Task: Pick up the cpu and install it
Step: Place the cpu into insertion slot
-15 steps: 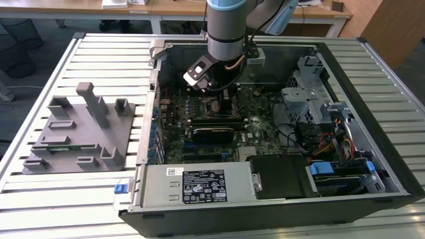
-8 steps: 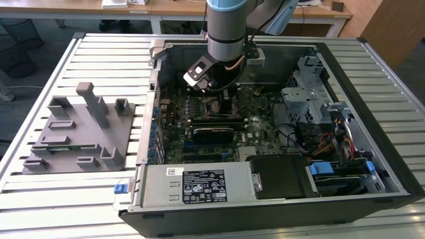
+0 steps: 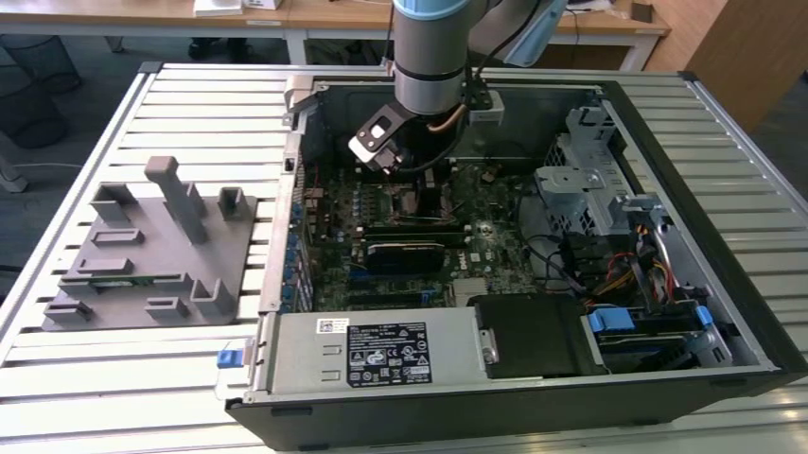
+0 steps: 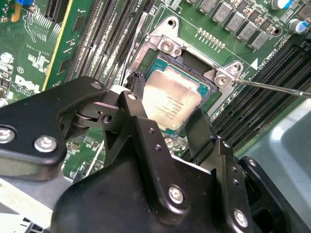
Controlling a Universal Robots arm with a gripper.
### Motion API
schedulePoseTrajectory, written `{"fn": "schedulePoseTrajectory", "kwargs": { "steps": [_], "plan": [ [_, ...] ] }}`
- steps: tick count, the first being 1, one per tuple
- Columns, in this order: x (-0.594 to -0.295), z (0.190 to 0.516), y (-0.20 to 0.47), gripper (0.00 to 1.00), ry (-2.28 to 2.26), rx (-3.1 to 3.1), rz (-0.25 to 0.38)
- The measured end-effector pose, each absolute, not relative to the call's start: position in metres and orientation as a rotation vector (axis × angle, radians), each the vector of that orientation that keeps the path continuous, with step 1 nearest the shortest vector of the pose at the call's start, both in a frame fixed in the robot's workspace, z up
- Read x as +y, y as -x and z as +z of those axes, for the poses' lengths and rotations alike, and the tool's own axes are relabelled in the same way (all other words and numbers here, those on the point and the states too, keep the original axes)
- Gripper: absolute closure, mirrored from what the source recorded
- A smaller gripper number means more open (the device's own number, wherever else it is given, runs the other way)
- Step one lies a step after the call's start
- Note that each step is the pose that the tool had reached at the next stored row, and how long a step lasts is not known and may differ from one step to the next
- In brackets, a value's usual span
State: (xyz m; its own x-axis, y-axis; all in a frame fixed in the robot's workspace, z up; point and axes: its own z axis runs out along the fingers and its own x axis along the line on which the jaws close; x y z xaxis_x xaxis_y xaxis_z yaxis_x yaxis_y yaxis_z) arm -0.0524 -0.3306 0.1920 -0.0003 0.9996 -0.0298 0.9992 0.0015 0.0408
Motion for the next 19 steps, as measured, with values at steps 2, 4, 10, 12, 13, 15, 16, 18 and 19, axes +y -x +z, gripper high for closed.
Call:
{"fn": "schedulePoseTrajectory", "kwargs": {
  "steps": [2, 4, 10, 12, 13, 15, 16, 18, 19],
  "plan": [
    [-0.3305, 0.1919, 0.0524, 0.39, -2.184, 2.189, 0.013],
    [-0.3303, 0.1919, 0.0524, 0.39, -2.178, 2.196, 0.015],
    [-0.3302, 0.1917, 0.0524, 0.39, -2.178, 2.197, 0.015],
    [-0.3301, 0.1918, 0.0524, 0.39, -2.178, 2.197, 0.016],
    [-0.3302, 0.1921, 0.0524, 0.39, -2.178, 2.197, 0.016],
    [-0.3302, 0.1933, 0.0525, 0.39, -2.178, 2.197, 0.015],
    [-0.3302, 0.1939, 0.0524, 0.39, -2.178, 2.197, 0.016],
    [-0.3302, 0.1959, 0.0525, 0.39, -2.178, 2.197, 0.015],
    [-0.3302, 0.1973, 0.0525, 0.39, -2.178, 2.197, 0.015]
  ]
}}
